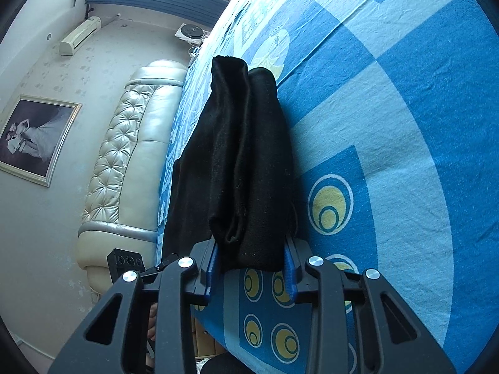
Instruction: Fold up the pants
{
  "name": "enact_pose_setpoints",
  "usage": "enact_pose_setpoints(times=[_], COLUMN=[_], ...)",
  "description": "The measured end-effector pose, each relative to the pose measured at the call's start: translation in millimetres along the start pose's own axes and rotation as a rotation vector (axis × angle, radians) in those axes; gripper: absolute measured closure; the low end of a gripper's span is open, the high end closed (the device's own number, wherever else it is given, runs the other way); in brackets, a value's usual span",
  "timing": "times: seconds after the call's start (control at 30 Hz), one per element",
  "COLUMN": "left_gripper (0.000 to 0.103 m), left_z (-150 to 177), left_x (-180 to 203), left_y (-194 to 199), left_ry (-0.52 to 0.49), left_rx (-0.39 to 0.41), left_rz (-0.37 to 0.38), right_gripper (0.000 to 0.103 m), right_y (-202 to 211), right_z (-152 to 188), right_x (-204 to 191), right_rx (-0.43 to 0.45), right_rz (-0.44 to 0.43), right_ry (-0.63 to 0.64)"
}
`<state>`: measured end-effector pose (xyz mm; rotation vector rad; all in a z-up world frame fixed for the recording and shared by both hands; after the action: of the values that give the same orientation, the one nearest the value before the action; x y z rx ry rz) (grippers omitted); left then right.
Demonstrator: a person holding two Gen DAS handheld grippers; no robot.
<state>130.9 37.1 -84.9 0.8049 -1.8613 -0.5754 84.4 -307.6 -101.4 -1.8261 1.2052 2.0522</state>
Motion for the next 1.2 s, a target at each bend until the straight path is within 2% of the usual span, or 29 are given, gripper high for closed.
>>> enact_pose_setpoints(times=[0.6, 0.67, 0.77, 0.9, 0.93, 1.1, 1.13, 1.17, 1.2], left_gripper=[0.068, 0.065, 0.057, 0.033, 0.033, 0.034, 0.047, 0.055, 0.056], left_z=[-0.3, -1.1, -0.1, 7.0, 7.6, 7.0, 7.3, 8.2, 8.8], left_x=[2.3, 1.2, -1.4, -8.7, -10.0, -10.7, -10.7, -10.8, -11.8], left_y=[-7.6, -8.9, -9.4, -3.8, -2.9, -6.9, -7.8, -11.0, -11.9], left_ry=[-0.011, -0.012, -0.007, 0.044, 0.061, 0.079, 0.073, 0.073, 0.082], left_rx=[-0.004, -0.004, 0.007, 0.031, 0.042, 0.05, 0.045, 0.028, 0.024], left_rz=[0.005, 0.013, 0.026, 0.069, 0.084, 0.092, 0.09, 0.083, 0.077], right_gripper=[0.069, 0.066, 0.056, 0.046, 0.045, 0.041, 0.043, 0.052, 0.06], right_y=[2.0, 1.8, 5.4, 8.1, 7.1, -3.6, -6.1, -7.4, -7.9], right_z=[4.3, 3.1, 3.4, 8.0, 8.4, 5.1, 5.2, 5.7, 5.9], right_x=[2.7, 2.9, 6.1, 2.8, 2.1, -1.5, -2.5, -1.6, 0.1], right_rx=[-0.007, -0.006, 0.004, 0.023, 0.025, 0.029, 0.027, 0.03, 0.026], right_rz=[-0.011, -0.015, -0.034, -0.03, -0.028, -0.026, -0.011, 0.011, 0.014], right_ry=[-0.008, -0.006, -0.026, 0.003, 0.006, -0.004, 0.004, 0.007, 0.002])
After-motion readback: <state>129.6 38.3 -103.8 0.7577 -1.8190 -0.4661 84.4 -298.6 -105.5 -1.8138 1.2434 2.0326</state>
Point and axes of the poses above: each gripper's, at about its wrist camera, not at the fingertips, and y roughly against the way its jaws point, x to its right, z to its underside, the point moved 5 cm from there along -y, roughly the way its jaws point, and after that the axes turned 10 degrees about -y, right-handed, at the moved point
